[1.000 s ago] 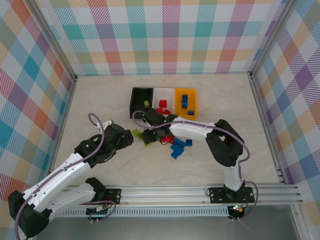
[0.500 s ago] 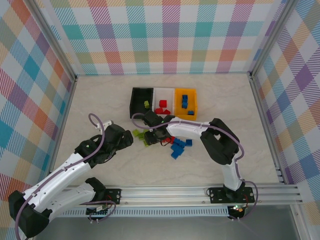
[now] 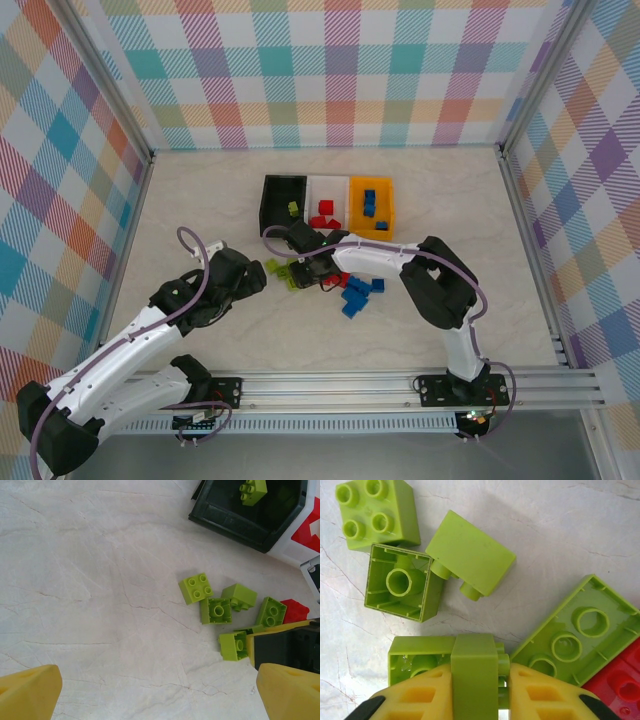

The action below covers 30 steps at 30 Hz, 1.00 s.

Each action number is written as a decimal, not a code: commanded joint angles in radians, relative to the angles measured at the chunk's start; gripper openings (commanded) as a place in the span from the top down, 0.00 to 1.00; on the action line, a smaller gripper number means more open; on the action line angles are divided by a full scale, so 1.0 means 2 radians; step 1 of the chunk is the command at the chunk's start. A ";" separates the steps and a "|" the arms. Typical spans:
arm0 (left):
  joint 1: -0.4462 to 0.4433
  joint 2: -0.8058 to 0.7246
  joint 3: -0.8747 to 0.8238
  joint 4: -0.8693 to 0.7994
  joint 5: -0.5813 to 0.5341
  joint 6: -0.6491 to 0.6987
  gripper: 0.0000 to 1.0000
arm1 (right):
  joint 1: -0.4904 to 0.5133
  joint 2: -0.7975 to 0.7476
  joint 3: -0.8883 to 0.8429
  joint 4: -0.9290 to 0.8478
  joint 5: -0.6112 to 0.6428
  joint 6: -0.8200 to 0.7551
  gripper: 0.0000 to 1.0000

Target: Sort the legos into containers by color

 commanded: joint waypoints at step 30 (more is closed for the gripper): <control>0.009 -0.011 0.007 -0.005 -0.001 0.011 0.00 | 0.029 -0.093 -0.070 -0.039 0.006 0.010 0.52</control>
